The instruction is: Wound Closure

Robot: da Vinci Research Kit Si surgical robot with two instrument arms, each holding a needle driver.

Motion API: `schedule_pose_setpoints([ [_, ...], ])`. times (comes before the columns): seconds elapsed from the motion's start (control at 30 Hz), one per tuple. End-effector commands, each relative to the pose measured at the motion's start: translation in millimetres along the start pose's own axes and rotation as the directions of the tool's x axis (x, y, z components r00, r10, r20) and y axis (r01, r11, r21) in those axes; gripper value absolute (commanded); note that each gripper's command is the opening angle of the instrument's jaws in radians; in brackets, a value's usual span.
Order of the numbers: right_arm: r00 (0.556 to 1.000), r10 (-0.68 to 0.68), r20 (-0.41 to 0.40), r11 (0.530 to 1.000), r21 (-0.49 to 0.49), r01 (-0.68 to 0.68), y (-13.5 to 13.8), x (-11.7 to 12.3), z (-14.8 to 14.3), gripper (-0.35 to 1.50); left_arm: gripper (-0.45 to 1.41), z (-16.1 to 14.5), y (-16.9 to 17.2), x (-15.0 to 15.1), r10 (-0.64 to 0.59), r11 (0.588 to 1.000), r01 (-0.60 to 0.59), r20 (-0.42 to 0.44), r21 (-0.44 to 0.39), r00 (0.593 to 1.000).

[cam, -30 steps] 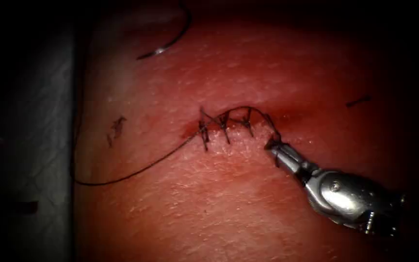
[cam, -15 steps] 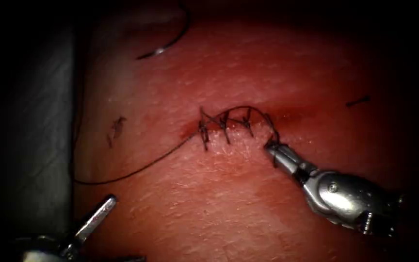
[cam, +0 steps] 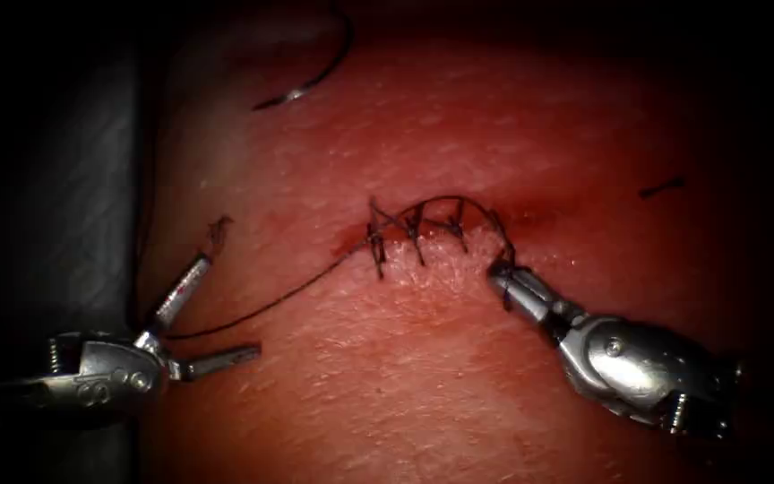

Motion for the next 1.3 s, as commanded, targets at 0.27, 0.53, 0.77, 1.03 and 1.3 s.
schedule_pose_setpoints([
  [0.27,1.000,0.004,0.002,1.000,0.003,-0.004,-1.2,-0.7,0.0,-0.35,0.34,0.6,1.8,-3.4,0.028,0.999,-0.027,0.015,-0.021,1.000],
  [0.53,1.000,0.004,0.002,1.000,0.003,-0.004,-1.2,-0.7,0.0,-0.35,-0.45,0.1,1.3,-3.4,0.056,0.995,-0.053,0.029,-0.085,0.998],
  [0.77,1.000,0.004,0.005,1.000,0.005,-0.004,-1.3,-0.5,-0.1,-0.35,-0.45,1.4,-2.9,-0.8,0.079,0.990,-0.082,-0.031,-0.117,0.996],
  [1.03,1.000,0.004,0.005,1.000,0.005,-0.004,-1.5,-0.4,-0.1,-0.35,-0.45,10.5,-13.4,4.6,0.011,1.000,-0.012,-0.042,-0.013,0.999],
  [1.3,1.000,0.004,0.005,1.000,0.005,-0.004,-1.7,-0.3,-0.3,-0.35,-0.45,25.2,-18.2,4.6,0.010,1.000,-0.010,-0.030,0.005,1.000],
])
